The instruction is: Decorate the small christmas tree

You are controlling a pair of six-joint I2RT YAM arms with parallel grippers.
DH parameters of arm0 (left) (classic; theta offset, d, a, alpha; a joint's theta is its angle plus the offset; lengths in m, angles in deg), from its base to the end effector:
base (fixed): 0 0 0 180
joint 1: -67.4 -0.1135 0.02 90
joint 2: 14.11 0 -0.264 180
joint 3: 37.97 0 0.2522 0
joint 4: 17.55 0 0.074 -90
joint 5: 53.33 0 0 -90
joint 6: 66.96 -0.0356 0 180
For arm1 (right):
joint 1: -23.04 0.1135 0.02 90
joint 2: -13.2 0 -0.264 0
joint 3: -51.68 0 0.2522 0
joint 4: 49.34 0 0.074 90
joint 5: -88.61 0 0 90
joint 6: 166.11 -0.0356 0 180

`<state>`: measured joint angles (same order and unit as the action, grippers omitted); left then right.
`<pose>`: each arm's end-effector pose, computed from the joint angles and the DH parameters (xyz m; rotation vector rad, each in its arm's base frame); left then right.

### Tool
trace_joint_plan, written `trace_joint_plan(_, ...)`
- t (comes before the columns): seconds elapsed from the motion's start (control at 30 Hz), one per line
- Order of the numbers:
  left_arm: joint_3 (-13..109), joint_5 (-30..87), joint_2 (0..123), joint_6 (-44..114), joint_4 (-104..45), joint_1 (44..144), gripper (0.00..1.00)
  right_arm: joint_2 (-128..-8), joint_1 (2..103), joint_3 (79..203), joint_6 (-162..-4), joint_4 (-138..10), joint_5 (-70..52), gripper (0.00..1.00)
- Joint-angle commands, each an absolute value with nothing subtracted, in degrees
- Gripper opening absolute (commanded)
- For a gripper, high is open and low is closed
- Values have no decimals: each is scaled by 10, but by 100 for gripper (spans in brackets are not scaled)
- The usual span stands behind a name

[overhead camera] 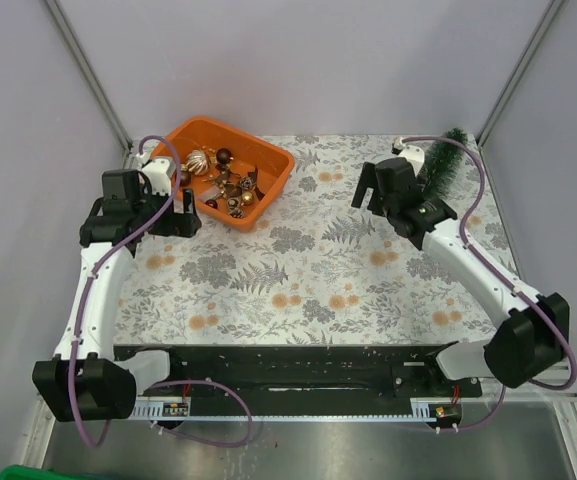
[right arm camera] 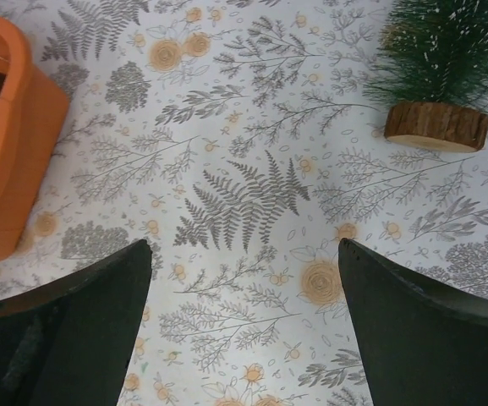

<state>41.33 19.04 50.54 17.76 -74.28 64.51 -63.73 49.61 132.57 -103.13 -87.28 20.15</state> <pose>0.2313 0.0009 0.3435 0.2041 2.2699 -0.2797 0.2748 0.1228 0.3282 0.2218 2.1094 0.1477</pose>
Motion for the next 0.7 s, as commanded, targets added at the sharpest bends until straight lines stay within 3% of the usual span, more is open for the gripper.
trace_joint_plan(0.0,422,193,529,197,-715,642,99,-705,482,1427,-1016,-946,288,99)
trace_joint_plan(0.13,431,172,558,203,-693,642,99,-786,425,1536,-1058,-1030,282,96)
trace_joint_plan(0.4,485,230,652,250,-681,668,99,-858,292,1612,-1119,-1041,223,92)
trace_joint_plan(0.67,456,217,672,246,-659,667,99,-1010,239,1722,-1110,-1073,209,89)
